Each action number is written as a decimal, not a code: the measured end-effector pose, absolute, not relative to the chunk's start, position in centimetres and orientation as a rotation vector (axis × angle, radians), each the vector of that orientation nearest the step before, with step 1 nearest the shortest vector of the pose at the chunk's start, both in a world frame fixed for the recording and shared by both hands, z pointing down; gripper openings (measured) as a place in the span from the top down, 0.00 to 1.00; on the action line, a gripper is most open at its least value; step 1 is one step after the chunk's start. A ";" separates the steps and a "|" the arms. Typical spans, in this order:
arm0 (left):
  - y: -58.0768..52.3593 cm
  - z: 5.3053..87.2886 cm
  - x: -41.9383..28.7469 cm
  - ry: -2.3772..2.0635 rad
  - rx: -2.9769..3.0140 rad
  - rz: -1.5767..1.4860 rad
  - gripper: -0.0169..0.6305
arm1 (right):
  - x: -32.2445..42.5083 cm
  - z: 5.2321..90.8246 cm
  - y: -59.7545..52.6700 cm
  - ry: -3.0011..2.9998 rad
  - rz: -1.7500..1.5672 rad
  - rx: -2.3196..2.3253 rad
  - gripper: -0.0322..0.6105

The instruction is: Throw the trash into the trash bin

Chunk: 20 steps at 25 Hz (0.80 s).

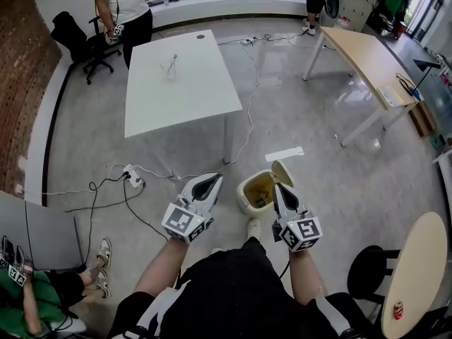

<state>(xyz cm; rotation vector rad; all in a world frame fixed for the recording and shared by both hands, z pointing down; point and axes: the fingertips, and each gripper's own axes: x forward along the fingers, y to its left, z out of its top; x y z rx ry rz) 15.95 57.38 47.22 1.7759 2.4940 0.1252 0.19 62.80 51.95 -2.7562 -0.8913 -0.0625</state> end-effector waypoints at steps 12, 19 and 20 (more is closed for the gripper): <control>52.1 47.1 17.4 2.488 1.796 0.127 0.97 | -1.3 50.2 57.0 -0.963 -0.038 -2.779 0.94; 53.4 45.7 14.8 2.403 1.808 0.097 0.97 | -6.0 47.5 58.3 -0.958 -0.012 -2.818 0.94; 53.5 45.5 14.2 2.378 1.807 0.099 0.97 | -7.1 47.4 58.5 -0.962 -0.017 -2.828 0.94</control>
